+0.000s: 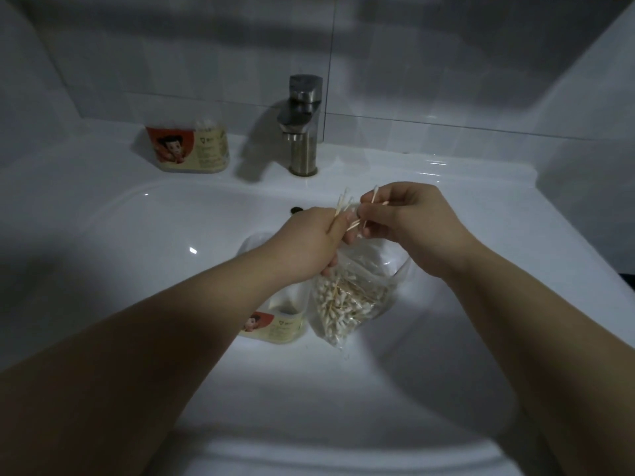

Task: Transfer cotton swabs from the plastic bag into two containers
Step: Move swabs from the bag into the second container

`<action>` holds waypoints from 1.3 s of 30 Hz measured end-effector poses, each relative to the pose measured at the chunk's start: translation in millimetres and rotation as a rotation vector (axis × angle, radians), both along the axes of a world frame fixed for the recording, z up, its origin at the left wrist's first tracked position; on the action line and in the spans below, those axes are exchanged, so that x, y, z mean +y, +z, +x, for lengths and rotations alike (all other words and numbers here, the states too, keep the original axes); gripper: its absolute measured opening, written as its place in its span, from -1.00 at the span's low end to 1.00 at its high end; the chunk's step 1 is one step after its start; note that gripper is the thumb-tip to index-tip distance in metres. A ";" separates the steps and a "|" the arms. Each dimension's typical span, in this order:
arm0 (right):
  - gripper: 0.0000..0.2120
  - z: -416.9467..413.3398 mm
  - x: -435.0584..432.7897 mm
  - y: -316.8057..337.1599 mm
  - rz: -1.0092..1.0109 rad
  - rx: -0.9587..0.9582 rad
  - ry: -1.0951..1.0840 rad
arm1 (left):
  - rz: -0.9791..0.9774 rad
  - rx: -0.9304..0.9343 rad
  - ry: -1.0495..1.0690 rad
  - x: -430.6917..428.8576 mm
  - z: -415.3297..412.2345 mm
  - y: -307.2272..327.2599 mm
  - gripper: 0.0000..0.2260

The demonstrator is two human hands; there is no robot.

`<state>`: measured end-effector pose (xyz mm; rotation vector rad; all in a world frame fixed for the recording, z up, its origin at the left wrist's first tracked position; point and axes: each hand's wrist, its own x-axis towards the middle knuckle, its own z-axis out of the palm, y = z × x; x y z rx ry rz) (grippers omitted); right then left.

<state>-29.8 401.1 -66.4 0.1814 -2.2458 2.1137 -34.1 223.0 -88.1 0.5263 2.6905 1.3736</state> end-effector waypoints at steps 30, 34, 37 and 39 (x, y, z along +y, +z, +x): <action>-0.89 -2.5 2.9 -6.6 -0.013 0.002 0.065 | 0.216 -0.250 0.012 9.2 11.2 1.6 -0.68; -0.87 -3.2 -1.5 -10.3 0.035 0.049 0.046 | 0.313 -0.369 -0.031 10.8 11.9 2.6 -0.69; -0.85 -4.7 -1.5 -11.8 0.200 0.134 -0.021 | 0.302 -0.410 -0.091 10.3 11.1 2.1 -0.66; -0.83 -4.0 -1.9 -10.7 0.335 0.188 -0.042 | 0.348 -0.471 -0.119 10.7 12.6 3.3 -0.67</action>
